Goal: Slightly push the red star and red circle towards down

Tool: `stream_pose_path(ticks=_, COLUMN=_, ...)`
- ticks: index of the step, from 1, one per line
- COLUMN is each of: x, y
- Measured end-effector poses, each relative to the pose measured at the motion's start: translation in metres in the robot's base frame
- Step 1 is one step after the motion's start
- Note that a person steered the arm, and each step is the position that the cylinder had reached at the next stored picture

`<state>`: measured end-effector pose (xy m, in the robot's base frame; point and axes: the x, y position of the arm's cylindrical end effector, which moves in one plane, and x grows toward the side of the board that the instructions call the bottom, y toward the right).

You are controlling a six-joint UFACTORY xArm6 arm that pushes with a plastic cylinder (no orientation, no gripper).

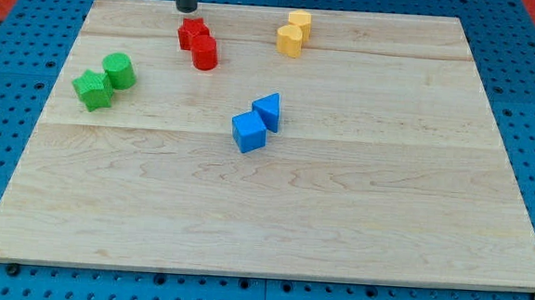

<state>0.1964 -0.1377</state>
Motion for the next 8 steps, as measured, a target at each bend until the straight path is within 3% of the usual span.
stream_pose_path(ticks=3, x=-0.005, y=0.0)
stream_pose_path(ticks=4, x=0.013, y=-0.023)
stream_pose_path(ticks=8, x=0.125, y=0.073)
